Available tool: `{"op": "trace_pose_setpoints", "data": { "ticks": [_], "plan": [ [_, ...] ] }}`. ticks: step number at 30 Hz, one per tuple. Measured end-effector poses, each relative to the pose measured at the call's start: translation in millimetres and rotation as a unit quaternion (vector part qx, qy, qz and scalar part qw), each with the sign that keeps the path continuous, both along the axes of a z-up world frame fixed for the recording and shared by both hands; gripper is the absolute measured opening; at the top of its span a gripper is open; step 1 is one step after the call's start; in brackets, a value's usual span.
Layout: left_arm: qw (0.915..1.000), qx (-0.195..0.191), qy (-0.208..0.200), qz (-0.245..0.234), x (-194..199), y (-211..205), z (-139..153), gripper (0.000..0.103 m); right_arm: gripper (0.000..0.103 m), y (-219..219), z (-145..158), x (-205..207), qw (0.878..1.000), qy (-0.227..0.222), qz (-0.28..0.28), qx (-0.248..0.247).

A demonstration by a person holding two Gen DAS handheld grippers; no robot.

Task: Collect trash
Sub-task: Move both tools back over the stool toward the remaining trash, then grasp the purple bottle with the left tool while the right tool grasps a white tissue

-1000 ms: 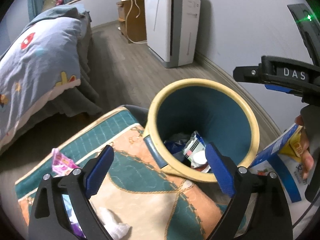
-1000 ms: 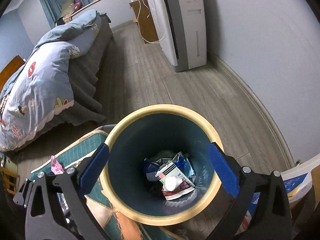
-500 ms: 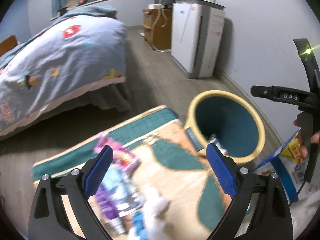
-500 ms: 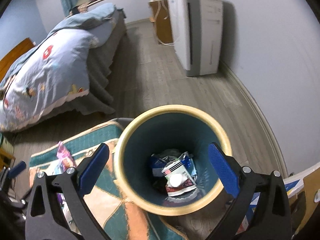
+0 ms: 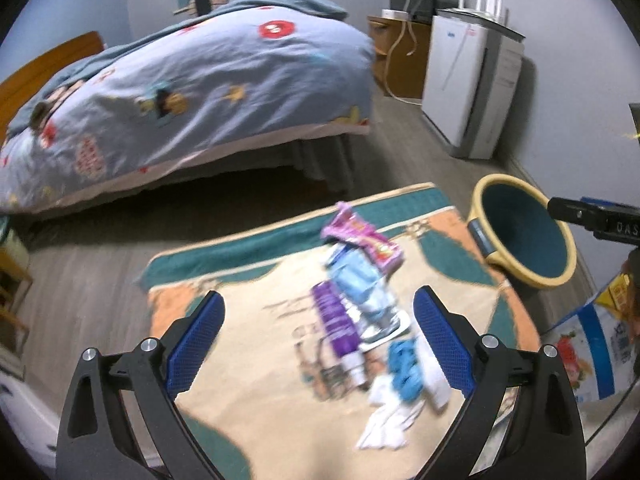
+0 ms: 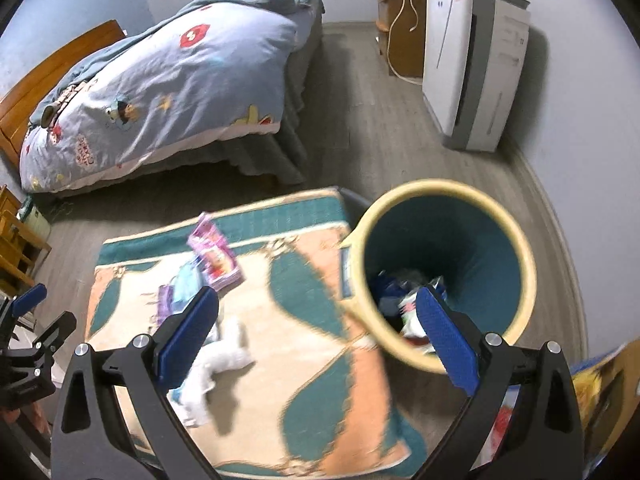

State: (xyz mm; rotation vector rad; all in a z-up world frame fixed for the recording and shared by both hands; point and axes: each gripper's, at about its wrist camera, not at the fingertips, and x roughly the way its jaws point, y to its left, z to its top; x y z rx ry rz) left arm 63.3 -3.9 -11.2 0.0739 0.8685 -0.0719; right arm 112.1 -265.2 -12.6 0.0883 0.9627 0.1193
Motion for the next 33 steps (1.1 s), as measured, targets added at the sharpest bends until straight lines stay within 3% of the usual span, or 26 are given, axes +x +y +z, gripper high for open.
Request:
{"op": "trace_pose_setpoints", "data": {
  "ticks": [7, 14, 23, 29, 31, 32, 33],
  "plan": [
    [0.9996, 0.022, 0.010, 0.016, -15, 31, -16, 0.095, 0.097, 38, -36, -21, 0.997, 0.056, -0.033, 0.040],
    [0.9993, -0.006, 0.018, 0.033, -5, 55, -26, 0.095, 0.097, 85, -68, -16, 0.997, 0.082, -0.005, 0.002],
    [0.9993, 0.017, 0.027, 0.020, 6, 58, -40, 0.095, 0.095, 105, -103, -1, 0.993, 0.117, 0.010, -0.003],
    [0.9992, 0.020, 0.032, 0.013, 12, 54, -45, 0.095, 0.073, 108, -132, 7, 0.987, 0.159, 0.005, 0.020],
    [0.9991, 0.021, 0.035, 0.011, 13, 53, -47, 0.095, 0.057, 108, -141, 10, 0.985, 0.172, 0.006, 0.030],
    [0.9991, 0.021, 0.036, 0.011, 13, 52, -48, 0.095, 0.040, 107, -144, 11, 0.983, 0.177, 0.008, 0.044],
    [0.9991, 0.020, 0.037, 0.011, 14, 52, -48, 0.095, 0.038, 105, -146, 12, 0.982, 0.182, 0.006, 0.055]
  ]
}}
